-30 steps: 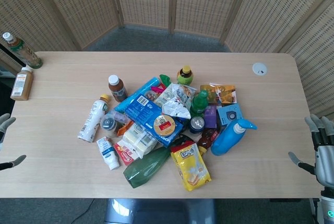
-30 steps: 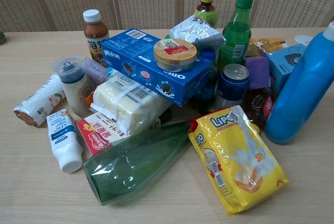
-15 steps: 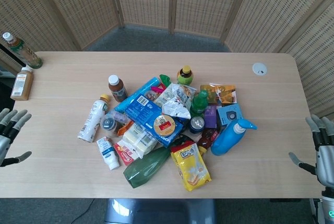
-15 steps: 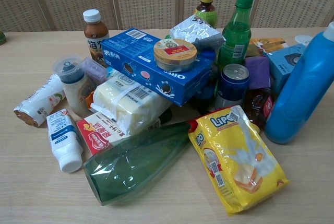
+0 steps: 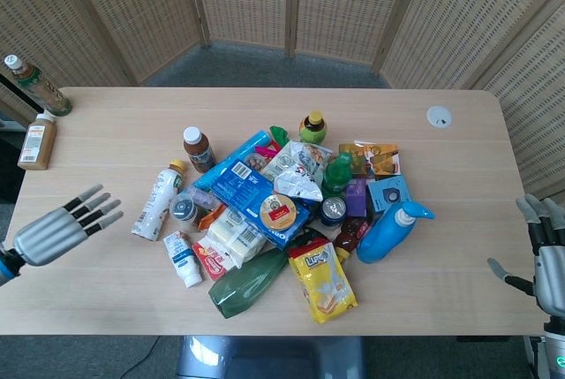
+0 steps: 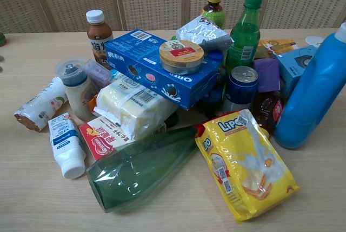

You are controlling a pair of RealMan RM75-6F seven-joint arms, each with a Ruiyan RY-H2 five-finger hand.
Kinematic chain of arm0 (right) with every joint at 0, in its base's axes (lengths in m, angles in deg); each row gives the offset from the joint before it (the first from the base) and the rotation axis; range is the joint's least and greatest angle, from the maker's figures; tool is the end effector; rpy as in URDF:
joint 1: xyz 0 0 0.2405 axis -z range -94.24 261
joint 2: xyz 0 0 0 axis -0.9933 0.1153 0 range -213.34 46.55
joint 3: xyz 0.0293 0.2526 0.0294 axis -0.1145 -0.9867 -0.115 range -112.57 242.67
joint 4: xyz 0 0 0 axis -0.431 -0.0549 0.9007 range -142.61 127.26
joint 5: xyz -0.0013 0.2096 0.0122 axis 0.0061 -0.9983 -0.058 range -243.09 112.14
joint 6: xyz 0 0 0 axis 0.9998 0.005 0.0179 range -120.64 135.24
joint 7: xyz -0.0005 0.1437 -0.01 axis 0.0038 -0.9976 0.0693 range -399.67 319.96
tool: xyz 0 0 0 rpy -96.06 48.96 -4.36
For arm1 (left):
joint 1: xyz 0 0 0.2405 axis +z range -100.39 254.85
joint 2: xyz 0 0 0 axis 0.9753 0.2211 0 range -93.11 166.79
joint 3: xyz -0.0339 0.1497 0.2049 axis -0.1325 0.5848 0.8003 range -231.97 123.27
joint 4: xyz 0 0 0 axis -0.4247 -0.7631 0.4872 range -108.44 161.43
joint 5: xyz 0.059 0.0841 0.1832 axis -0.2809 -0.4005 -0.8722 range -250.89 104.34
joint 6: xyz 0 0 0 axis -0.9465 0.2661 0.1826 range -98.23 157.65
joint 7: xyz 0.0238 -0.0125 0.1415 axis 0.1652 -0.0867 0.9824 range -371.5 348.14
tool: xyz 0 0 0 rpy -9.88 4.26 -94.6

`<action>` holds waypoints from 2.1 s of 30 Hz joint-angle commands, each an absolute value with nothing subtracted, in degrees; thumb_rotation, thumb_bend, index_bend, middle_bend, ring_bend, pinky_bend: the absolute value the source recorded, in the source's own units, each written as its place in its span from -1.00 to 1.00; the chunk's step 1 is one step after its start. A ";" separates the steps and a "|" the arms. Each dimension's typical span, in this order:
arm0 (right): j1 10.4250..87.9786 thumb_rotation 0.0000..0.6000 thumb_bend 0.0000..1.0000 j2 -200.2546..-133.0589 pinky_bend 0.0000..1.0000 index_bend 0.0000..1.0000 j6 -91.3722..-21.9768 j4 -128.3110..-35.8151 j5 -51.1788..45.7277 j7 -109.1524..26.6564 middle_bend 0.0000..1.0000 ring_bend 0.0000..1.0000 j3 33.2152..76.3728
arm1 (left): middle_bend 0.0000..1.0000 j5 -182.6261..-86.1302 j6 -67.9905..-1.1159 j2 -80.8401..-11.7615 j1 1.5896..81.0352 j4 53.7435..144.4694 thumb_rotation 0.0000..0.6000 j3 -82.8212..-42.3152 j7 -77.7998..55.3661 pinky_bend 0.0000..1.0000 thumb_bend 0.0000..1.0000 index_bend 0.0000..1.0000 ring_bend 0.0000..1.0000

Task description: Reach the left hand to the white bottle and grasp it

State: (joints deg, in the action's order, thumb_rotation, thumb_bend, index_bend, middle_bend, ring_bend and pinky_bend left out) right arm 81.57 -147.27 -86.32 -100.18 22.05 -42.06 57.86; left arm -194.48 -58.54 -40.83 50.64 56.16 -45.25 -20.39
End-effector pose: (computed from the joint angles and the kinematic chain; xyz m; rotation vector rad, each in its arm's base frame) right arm -0.3019 -0.1772 0.1893 1.2412 -0.7798 1.0486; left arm -0.3478 0.2798 0.1432 -2.3179 0.0916 -0.5783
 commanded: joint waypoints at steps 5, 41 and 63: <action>81.57 1.00 -1.00 -147.03 -1.00 -1.00 -86.12 -100.22 21.98 -42.60 -1.00 -1.00 57.87 | -1.00 -195.19 -56.10 -45.89 46.01 52.04 1.00 -42.71 -17.90 -1.00 -0.97 -1.00 -1.00; 81.38 1.00 -1.00 -145.94 -1.00 -1.00 -84.50 -101.00 20.88 -45.39 -1.00 -1.00 57.72 | -1.00 -190.04 -44.23 -56.27 38.74 44.48 1.00 -36.49 -11.13 -1.00 -0.97 -1.00 -1.00; 81.29 1.00 -1.00 -145.57 -1.00 -1.00 -84.14 -100.92 20.81 -46.57 -1.00 -1.00 57.75 | -1.00 -189.16 -42.74 -60.25 37.37 44.78 1.00 -33.82 -10.28 -1.00 -0.97 -0.92 -1.00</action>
State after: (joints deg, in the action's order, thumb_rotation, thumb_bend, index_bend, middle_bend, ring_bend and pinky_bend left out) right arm 81.29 -145.58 -84.14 -100.92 20.80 -46.57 57.75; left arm -189.10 -42.40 -60.10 37.26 45.11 -34.02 -10.13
